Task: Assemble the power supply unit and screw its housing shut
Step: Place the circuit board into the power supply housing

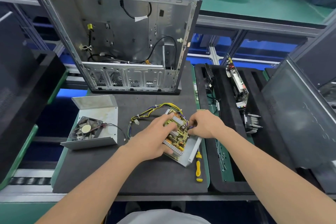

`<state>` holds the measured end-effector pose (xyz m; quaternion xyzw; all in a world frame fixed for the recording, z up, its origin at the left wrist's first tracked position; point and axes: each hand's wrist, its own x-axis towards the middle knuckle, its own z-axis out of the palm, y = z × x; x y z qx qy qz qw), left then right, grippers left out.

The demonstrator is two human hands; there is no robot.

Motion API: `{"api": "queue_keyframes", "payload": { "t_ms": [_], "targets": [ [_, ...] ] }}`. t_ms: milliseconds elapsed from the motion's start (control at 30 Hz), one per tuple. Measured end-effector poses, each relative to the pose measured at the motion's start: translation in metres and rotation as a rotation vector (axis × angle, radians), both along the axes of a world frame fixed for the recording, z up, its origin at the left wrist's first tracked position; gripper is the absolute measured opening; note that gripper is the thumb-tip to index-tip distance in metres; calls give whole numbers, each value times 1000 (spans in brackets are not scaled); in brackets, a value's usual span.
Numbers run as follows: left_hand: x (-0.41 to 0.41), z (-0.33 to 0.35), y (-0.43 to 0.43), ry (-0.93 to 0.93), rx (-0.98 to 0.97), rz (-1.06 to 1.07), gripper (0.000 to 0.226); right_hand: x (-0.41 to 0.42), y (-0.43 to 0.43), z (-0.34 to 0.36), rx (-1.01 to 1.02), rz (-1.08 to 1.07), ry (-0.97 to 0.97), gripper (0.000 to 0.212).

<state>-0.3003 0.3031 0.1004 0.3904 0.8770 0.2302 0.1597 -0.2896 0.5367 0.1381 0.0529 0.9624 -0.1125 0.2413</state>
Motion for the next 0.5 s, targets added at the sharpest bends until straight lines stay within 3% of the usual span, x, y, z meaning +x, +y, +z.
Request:
{"api": "queue_keyframes", "payload": {
  "t_ms": [133,267,367,500],
  "targets": [
    [1,-1,-4,-72,127,42,72,3,-3,2,-181,-103,162,18],
    [8,-2,-5,-57,150,132,79,-1,-5,7,-258,-45,158,24],
    [23,-2,-1,122,27,241,93,-5,1,14,-352,-3,150,29],
    [41,-5,3,264,56,363,78,-10,8,22,-277,-230,281,29]
  ]
}}
